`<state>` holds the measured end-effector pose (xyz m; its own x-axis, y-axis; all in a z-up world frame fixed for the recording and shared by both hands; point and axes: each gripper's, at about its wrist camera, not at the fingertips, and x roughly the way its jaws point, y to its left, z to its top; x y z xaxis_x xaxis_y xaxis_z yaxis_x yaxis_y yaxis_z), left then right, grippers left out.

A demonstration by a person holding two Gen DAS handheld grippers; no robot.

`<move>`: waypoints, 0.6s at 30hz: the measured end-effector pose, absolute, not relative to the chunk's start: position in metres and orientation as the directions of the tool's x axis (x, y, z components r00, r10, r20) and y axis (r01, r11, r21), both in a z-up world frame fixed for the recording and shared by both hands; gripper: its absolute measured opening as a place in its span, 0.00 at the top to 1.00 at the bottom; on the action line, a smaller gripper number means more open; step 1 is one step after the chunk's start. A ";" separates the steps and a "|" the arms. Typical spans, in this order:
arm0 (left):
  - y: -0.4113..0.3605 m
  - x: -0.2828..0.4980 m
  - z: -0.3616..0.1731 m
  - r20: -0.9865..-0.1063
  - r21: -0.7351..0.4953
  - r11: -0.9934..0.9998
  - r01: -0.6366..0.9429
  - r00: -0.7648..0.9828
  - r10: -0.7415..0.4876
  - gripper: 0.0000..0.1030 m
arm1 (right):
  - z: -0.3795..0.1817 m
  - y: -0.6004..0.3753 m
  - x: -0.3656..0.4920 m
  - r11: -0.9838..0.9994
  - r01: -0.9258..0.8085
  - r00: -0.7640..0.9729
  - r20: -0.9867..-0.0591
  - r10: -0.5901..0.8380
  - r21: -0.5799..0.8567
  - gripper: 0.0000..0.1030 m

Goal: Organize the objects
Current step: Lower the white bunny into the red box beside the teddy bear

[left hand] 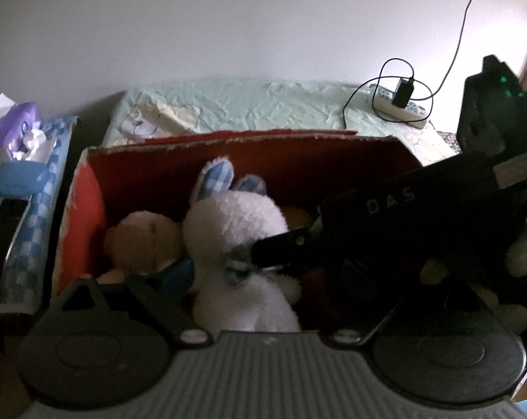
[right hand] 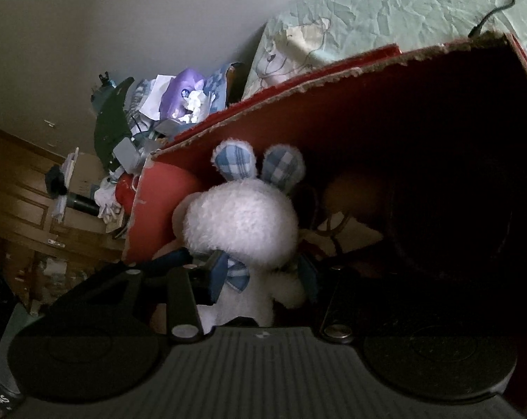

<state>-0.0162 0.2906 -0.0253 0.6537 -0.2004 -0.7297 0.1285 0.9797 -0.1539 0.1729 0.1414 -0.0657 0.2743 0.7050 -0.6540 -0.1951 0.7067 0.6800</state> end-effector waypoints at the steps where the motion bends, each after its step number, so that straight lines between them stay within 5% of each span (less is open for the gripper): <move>1: 0.290 -0.016 -0.026 -0.732 -0.154 0.980 0.126 0.652 -0.198 0.11 | -0.065 0.142 0.172 0.712 -0.197 0.279 -0.657 0.700 0.674 0.53; 18: 0.277 -0.001 -0.034 -0.773 -0.085 0.993 0.081 0.624 -0.118 0.08 | -0.069 0.135 0.176 0.683 -0.150 0.266 -0.636 0.724 0.714 0.52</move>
<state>-0.0007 0.2768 -0.0336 0.6236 -0.1176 -0.7728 0.0814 0.9930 -0.0854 0.1762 0.1346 -0.0693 0.2664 0.7240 -0.6363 -0.1504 0.6833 0.7145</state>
